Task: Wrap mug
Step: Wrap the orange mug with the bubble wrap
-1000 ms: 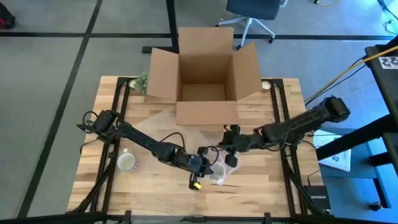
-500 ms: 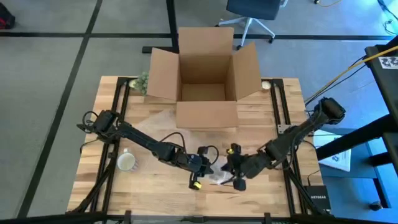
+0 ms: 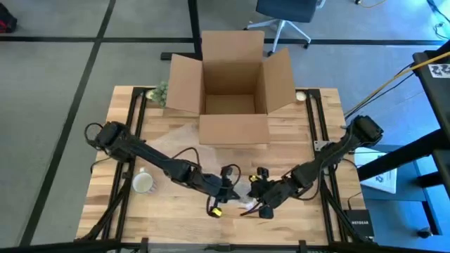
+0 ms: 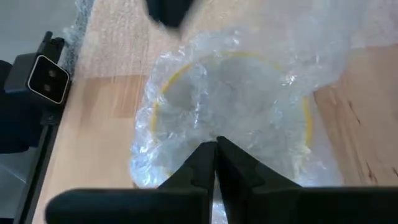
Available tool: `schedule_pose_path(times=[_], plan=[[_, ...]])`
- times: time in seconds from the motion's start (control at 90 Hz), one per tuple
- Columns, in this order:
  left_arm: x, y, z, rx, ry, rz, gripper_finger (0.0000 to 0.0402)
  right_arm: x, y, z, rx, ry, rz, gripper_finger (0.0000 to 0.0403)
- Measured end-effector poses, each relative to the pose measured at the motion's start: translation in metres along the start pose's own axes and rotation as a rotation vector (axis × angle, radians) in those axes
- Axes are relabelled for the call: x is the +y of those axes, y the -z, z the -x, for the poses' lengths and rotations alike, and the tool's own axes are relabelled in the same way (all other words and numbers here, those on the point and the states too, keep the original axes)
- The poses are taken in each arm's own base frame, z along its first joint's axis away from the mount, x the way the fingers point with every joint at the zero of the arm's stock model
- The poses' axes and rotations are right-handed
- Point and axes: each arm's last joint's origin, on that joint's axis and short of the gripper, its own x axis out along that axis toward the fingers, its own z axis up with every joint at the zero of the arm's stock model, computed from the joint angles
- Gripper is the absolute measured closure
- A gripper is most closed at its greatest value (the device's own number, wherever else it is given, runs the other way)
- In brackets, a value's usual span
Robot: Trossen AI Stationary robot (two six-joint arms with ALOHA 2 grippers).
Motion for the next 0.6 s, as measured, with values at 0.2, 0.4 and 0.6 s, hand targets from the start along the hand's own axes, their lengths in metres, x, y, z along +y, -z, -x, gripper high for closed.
schedule_pose_path(times=[0.2,0.4,0.6], plan=[[0.002,-0.019,0.038,-0.019,-0.002,-0.021,0.0401,0.0,0.0,0.0,0.002,0.001,0.001,0.0402],[0.015,-0.026,0.048,-0.042,0.001,0.036,0.0354,0.0,0.0,0.0,-0.003,0.011,0.001,0.0402],[0.019,-0.021,0.048,0.024,-0.036,-0.008,0.027,-0.001,0.0,0.0,-0.007,0.022,-0.011,0.0402]])
